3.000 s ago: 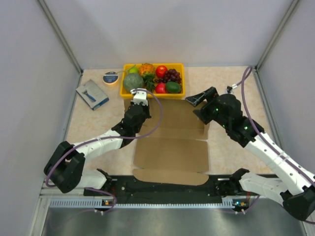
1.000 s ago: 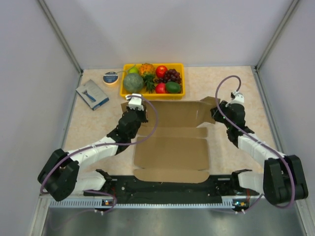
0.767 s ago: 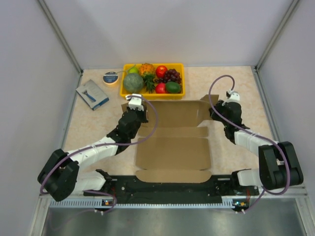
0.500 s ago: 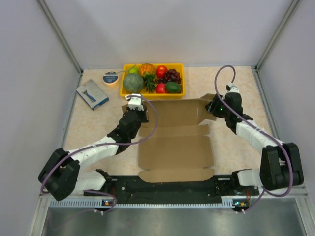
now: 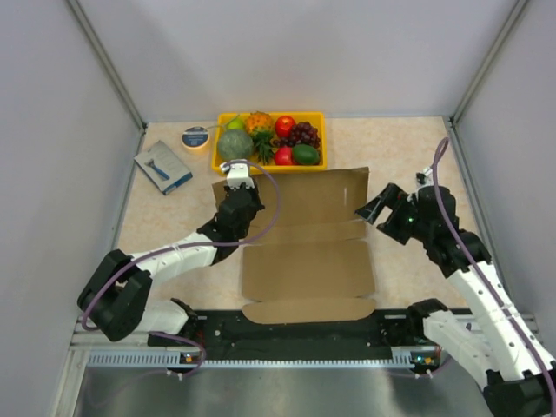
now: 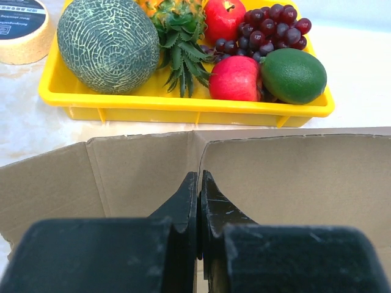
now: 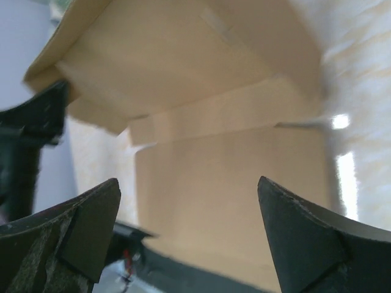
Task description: Fold the paper box
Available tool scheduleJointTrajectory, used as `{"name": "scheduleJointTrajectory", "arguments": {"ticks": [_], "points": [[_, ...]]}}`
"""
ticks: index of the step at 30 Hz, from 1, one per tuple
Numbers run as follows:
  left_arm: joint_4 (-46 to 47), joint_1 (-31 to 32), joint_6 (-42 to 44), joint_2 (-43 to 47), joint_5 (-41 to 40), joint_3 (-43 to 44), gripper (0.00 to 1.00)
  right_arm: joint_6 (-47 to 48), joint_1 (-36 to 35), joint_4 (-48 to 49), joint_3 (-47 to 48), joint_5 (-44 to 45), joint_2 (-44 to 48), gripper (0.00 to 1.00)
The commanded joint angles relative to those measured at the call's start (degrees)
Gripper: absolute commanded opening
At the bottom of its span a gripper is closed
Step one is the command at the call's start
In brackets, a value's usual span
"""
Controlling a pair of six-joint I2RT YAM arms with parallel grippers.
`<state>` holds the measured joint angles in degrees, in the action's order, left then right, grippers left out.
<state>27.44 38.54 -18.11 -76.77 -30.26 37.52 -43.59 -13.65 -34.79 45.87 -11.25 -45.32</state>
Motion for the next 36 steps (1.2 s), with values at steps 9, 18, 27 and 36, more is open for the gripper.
{"name": "scheduleJointTrajectory", "arguments": {"ticks": [9,18,27,36], "points": [[6.7,1.3,6.1,1.0,-4.5,-0.5,0.0,-47.6,-23.7,16.5,12.6,21.3,-13.9,0.92],[10.1,2.8,8.8,1.0,-5.0,-1.0,0.0,-58.9,-23.7,18.8,22.1,23.9,-31.3,0.58],[14.0,3.6,9.0,-1.1,-4.6,-1.1,0.0,-62.8,-24.8,17.2,27.9,23.8,-39.5,0.42],[17.2,4.3,8.1,-4.6,-4.4,0.6,0.0,-63.3,-25.7,15.5,28.3,27.9,-41.5,0.38]]}}
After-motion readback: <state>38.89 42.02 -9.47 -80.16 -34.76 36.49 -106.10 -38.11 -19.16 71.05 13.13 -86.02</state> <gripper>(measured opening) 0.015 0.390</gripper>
